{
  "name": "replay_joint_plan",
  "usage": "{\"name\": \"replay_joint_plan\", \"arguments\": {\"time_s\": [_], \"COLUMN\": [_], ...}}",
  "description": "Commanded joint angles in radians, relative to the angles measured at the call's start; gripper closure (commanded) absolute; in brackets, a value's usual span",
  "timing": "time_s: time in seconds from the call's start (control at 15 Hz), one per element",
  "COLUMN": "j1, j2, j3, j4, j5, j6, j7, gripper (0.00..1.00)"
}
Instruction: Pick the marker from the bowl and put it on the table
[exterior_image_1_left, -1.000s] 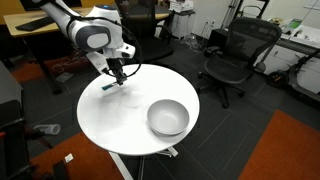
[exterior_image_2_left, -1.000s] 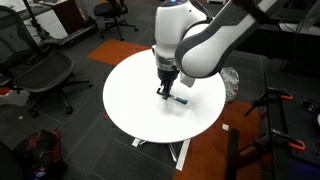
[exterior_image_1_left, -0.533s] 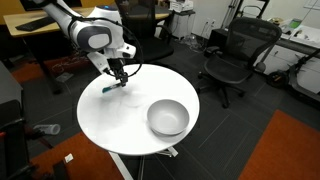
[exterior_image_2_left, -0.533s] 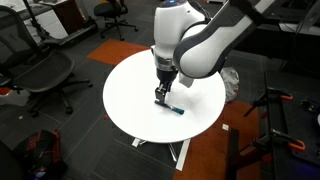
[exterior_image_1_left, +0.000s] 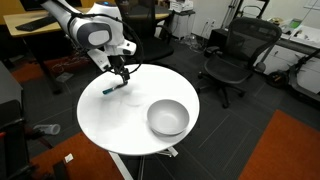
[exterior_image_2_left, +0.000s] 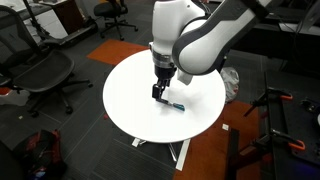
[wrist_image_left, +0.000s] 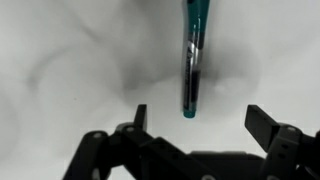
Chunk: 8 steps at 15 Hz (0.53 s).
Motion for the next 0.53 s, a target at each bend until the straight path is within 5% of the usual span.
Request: {"name": "replay_joint_plan", "arguments": {"time_s": [0.0, 0.47], "j1": [-0.028, -0.019], "j2": [-0.081, -0.087], "j3": [0.021, -0.002], "j4": [-0.043, -0.023], "j5": [0.023, 0.001], "j6": [-0.029, -0.025], "j7": [-0.034, -0.026], "gripper": [0.00, 0.00]}}
